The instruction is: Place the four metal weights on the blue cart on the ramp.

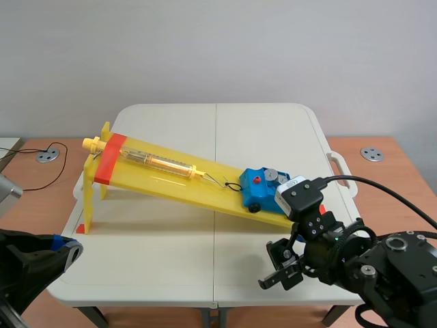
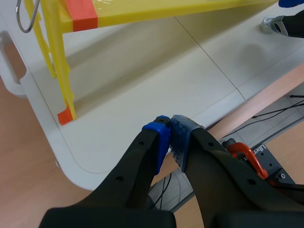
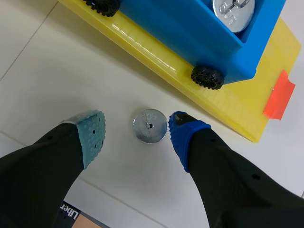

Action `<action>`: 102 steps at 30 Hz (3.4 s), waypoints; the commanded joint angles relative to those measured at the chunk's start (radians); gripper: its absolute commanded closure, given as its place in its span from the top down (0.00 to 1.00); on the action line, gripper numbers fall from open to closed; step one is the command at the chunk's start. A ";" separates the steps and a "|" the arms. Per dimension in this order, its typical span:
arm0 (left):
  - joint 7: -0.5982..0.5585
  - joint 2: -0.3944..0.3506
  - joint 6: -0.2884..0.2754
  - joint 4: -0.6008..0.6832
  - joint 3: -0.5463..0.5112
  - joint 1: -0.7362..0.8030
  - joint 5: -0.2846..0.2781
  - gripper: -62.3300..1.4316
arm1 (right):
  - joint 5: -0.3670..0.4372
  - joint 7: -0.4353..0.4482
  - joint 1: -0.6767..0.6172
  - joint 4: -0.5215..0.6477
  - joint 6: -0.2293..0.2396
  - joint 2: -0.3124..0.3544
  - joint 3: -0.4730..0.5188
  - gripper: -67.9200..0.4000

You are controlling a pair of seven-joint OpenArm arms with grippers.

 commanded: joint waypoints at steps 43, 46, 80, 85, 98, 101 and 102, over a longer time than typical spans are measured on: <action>-0.085 0.019 -0.018 0.072 -0.014 -0.020 -0.077 0.09 | 0.018 0.179 0.116 -0.108 -0.076 -0.031 -0.026 0.22; -0.085 0.019 -0.018 0.072 -0.014 -0.020 -0.077 0.09 | 0.018 0.163 0.116 -0.111 -0.076 -0.030 -0.026 0.15; -0.085 0.019 -0.018 0.072 -0.014 -0.020 -0.077 0.09 | 0.354 -0.048 -0.117 0.520 -0.050 0.144 0.162 0.02; -0.085 0.019 -0.018 0.072 -0.014 -0.020 -0.077 0.09 | 0.372 -0.048 -0.090 0.550 -0.052 0.126 0.198 0.02; -0.085 0.019 -0.018 0.072 -0.014 -0.020 -0.077 0.09 | 0.200 -0.055 0.117 0.443 -0.062 0.053 0.122 0.02; -0.085 0.019 -0.018 0.072 -0.014 -0.020 -0.077 0.09 | 0.177 -0.055 0.155 0.402 -0.082 0.044 0.087 0.02; -0.085 0.019 -0.018 0.072 -0.014 -0.020 -0.077 0.09 | 0.170 -0.056 0.166 0.386 -0.087 0.038 0.077 0.02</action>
